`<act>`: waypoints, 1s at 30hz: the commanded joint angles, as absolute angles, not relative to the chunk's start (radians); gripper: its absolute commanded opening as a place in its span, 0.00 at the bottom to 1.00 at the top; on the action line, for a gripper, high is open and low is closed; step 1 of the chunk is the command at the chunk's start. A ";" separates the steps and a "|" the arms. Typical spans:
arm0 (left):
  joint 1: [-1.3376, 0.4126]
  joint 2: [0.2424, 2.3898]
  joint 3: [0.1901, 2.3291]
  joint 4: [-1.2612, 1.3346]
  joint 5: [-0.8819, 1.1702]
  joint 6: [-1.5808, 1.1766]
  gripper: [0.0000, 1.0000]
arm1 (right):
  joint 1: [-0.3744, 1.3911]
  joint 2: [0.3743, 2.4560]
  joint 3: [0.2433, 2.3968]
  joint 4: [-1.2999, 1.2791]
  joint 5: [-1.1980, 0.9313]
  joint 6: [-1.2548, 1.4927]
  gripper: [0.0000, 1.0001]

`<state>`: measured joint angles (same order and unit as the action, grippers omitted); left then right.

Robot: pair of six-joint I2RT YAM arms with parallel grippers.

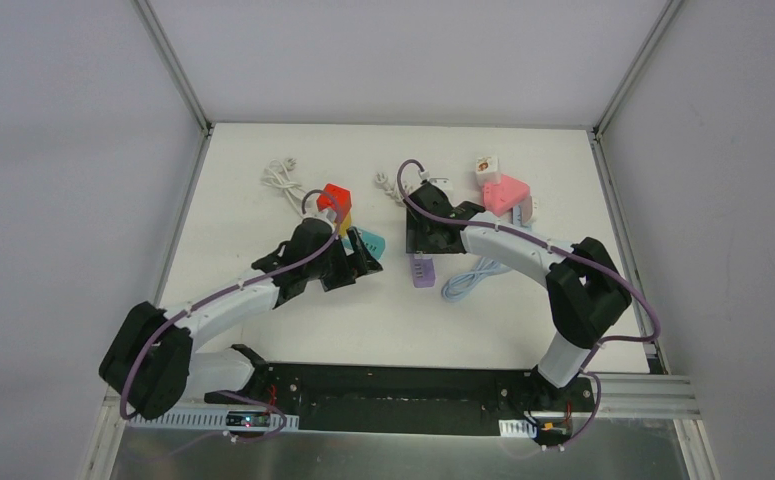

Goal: Pull the plug off the socket

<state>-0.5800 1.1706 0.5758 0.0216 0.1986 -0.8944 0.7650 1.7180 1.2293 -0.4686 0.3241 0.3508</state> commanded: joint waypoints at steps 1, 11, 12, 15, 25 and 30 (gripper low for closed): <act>-0.652 1.297 0.665 0.177 0.094 -0.994 0.82 | 0.765 1.724 1.266 -0.450 0.332 0.317 0.65; -0.740 1.578 0.782 0.326 0.074 -1.072 0.67 | 0.758 1.724 1.250 -0.426 0.300 0.295 0.33; -0.746 1.600 0.796 0.332 0.068 -1.074 0.66 | 0.758 1.724 1.250 -0.424 0.293 0.296 0.28; -0.767 1.653 0.826 0.323 0.050 -1.073 0.59 | 0.758 1.715 1.252 -0.416 0.268 0.310 0.07; -0.827 1.737 0.845 0.201 -0.050 -1.012 0.47 | 0.755 1.679 1.239 -0.416 0.213 0.344 0.00; -0.850 1.748 0.779 0.199 -0.075 -1.013 0.41 | 0.721 1.602 1.177 -0.322 0.116 0.354 0.00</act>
<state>-0.8326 1.7149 0.8295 0.2726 -0.0154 -1.0428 0.7372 1.7039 1.2018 -0.4149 0.2207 0.3210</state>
